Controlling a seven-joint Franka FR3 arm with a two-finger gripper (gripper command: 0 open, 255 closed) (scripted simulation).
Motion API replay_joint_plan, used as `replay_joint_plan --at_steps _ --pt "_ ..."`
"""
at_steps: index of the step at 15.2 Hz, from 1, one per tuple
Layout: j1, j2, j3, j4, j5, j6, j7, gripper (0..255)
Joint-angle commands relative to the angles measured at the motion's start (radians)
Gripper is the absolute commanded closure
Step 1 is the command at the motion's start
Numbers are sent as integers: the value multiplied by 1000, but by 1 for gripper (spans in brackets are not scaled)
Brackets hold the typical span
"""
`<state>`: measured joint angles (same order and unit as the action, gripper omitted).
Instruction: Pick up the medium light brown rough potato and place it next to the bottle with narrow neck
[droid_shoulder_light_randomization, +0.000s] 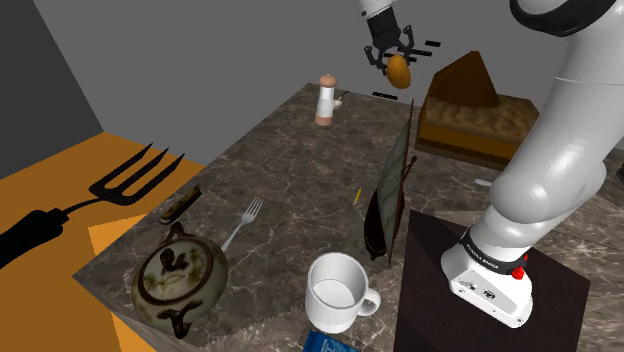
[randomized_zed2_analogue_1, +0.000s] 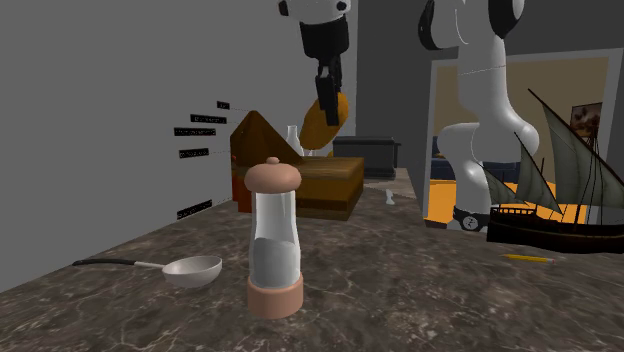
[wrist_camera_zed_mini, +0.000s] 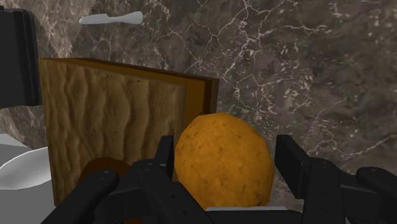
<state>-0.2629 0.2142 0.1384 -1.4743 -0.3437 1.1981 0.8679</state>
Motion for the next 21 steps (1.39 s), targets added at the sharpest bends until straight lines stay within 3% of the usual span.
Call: replay_joint_plan --at_steps 1,18,21 --pt "3 3 1 33 -3 -30 -7 255" --pt "34 96 1 390 -59 -285 -89 255" --pt "-17 -26 -17 214 -54 -212 -131 255"
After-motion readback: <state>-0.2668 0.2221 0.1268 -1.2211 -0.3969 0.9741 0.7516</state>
